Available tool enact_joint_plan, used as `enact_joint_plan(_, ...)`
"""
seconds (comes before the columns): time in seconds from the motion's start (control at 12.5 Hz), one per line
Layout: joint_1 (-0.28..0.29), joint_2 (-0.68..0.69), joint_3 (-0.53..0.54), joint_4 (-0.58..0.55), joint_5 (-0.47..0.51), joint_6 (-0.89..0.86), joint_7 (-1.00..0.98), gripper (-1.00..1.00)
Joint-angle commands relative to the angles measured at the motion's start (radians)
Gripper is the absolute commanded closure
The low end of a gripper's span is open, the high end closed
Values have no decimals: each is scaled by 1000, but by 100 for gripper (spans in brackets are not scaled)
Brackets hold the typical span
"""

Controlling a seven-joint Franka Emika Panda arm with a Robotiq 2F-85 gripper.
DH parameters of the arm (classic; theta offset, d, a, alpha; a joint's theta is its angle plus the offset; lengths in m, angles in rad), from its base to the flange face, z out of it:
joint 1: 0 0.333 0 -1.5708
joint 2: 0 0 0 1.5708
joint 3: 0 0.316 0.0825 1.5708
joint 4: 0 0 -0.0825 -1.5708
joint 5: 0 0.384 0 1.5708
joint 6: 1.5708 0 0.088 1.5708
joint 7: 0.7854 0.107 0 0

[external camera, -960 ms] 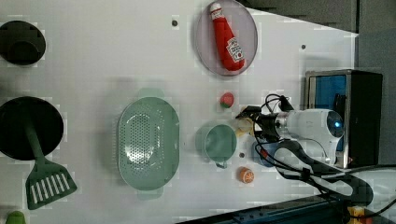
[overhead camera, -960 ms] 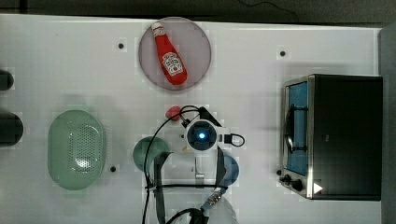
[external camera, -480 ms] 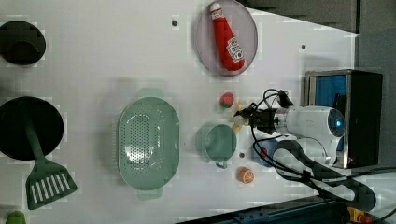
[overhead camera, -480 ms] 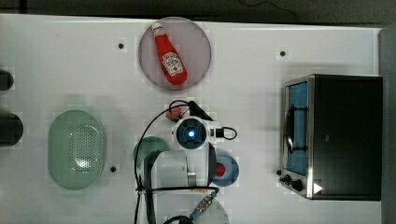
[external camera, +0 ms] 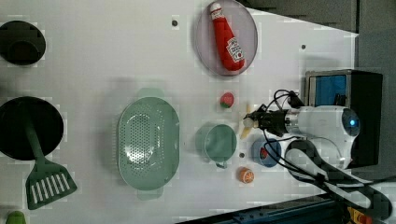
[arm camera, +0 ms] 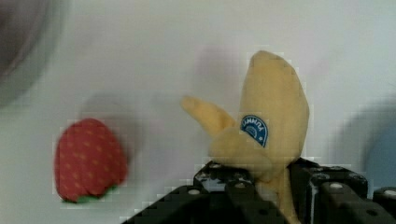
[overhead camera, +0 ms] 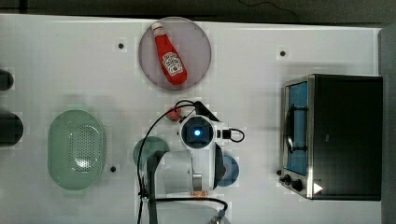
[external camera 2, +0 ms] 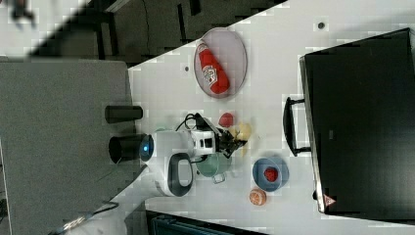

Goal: Pick Banana and place it in strainer.

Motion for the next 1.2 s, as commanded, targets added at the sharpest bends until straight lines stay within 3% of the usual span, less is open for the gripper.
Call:
enact_joint_plan(0.08,-8,-218,-14,78,4,-249,-14,46)
enact_joint_plan(0.32,-8,-369,-18,236,4,-572,-14,46)
enact_joint_plan(0.56,3,-438,13,394,4,-795,-14,46)
enact_joint_plan(0.96,63,-442,222,523,77,-835,34,46)
enact_joint_plan(1.2,86,-384,406,521,117,-815,296,46)
